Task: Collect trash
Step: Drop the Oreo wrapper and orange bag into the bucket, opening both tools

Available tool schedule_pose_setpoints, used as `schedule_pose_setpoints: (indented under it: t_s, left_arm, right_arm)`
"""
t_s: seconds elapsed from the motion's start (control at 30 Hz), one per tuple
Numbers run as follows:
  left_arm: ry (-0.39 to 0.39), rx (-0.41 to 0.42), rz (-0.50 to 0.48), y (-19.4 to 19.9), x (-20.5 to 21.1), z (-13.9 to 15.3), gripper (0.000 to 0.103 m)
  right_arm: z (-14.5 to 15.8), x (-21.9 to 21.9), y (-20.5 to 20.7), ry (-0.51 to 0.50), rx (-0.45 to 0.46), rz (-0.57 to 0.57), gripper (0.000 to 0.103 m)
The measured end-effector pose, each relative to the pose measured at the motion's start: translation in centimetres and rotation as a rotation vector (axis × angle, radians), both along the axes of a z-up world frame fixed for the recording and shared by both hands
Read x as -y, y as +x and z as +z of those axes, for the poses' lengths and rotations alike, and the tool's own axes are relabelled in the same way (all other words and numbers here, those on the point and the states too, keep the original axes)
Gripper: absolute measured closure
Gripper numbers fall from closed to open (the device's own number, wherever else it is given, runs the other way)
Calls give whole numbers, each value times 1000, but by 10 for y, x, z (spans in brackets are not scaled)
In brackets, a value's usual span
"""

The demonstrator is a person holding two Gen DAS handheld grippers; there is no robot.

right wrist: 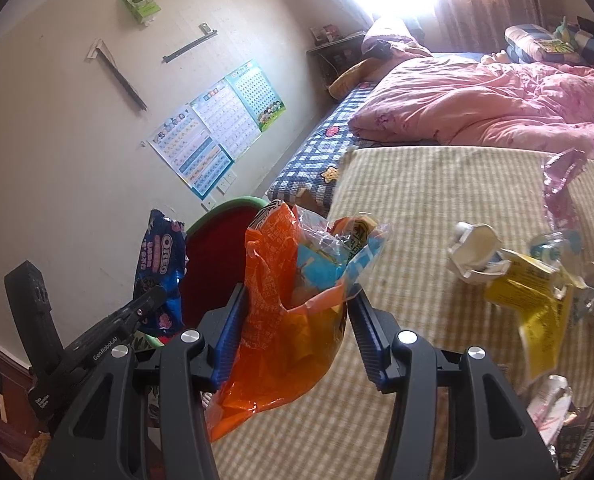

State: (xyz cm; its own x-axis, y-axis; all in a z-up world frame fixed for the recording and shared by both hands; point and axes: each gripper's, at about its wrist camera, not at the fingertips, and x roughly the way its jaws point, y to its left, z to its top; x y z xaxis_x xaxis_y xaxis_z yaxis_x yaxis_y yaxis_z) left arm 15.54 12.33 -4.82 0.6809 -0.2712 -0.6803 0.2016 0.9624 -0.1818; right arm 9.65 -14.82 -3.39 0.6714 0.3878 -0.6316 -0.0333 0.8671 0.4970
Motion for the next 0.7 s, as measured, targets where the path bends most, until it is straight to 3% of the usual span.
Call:
schedule_pose_setpoints:
  t_s: [0.7]
  left_arm:
    - [5,-53,18,31,-52,-20,81]
  right_arm:
    - [2,-68,65,-34,22,68,53]
